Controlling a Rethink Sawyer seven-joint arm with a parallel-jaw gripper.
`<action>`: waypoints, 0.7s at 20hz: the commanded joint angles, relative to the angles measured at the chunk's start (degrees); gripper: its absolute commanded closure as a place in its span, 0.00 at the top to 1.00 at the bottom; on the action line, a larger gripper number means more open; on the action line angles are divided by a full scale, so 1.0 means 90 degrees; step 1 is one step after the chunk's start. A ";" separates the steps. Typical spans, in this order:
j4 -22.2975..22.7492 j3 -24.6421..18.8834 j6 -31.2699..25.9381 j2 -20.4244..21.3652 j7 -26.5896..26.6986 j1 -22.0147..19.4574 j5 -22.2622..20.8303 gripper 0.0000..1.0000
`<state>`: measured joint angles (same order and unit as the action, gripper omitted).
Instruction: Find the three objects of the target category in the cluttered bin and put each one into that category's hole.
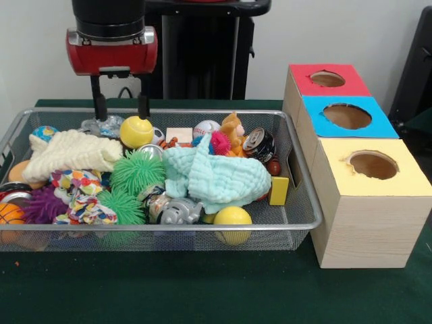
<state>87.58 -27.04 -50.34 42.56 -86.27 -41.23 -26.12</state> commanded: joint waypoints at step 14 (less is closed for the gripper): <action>0.1071 -0.0979 -0.0556 -0.0245 0.2487 -0.1092 -0.0862 1.00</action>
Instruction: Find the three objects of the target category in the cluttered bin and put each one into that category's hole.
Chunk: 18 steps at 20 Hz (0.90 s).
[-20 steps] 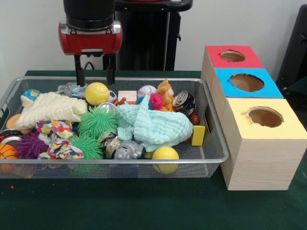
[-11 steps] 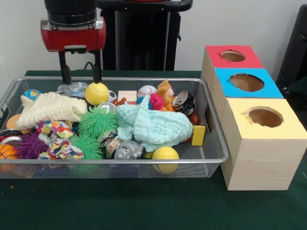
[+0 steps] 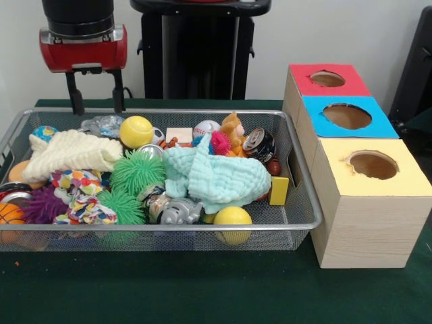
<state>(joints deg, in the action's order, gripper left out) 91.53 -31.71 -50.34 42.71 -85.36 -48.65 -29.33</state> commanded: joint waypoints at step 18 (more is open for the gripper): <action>0.1411 -0.0785 -0.0068 -0.0384 0.2317 -0.1177 -0.1035 1.00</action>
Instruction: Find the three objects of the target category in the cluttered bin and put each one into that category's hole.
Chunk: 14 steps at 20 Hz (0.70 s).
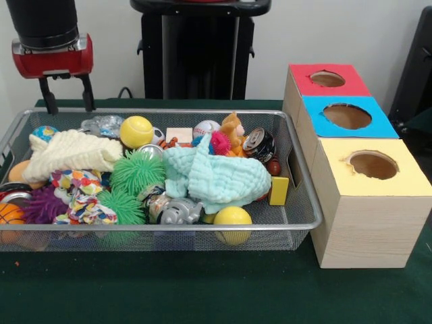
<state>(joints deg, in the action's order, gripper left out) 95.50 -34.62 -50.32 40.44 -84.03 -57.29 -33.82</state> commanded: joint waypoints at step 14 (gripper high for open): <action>0.1761 -0.0621 0.0617 -0.0381 0.1571 -0.0479 -0.1245 1.00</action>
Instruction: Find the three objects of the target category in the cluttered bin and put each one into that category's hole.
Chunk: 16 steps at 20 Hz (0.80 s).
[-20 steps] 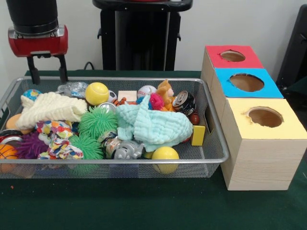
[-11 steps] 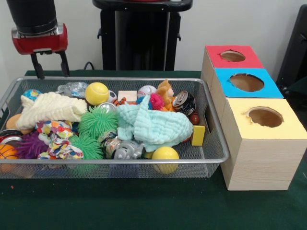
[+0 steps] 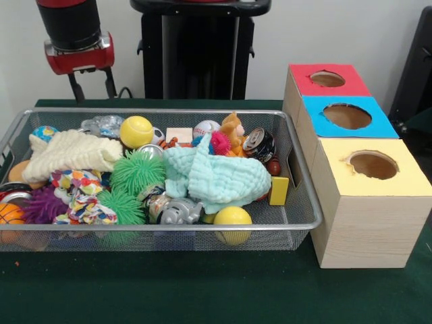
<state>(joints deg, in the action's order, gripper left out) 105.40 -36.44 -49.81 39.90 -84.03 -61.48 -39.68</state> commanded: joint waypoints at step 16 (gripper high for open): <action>0.0770 -0.0322 0.1132 -0.0802 0.1208 -0.0063 -0.1290 1.00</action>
<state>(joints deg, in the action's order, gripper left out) 110.43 -37.41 -42.24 34.45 -84.02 -61.58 -47.73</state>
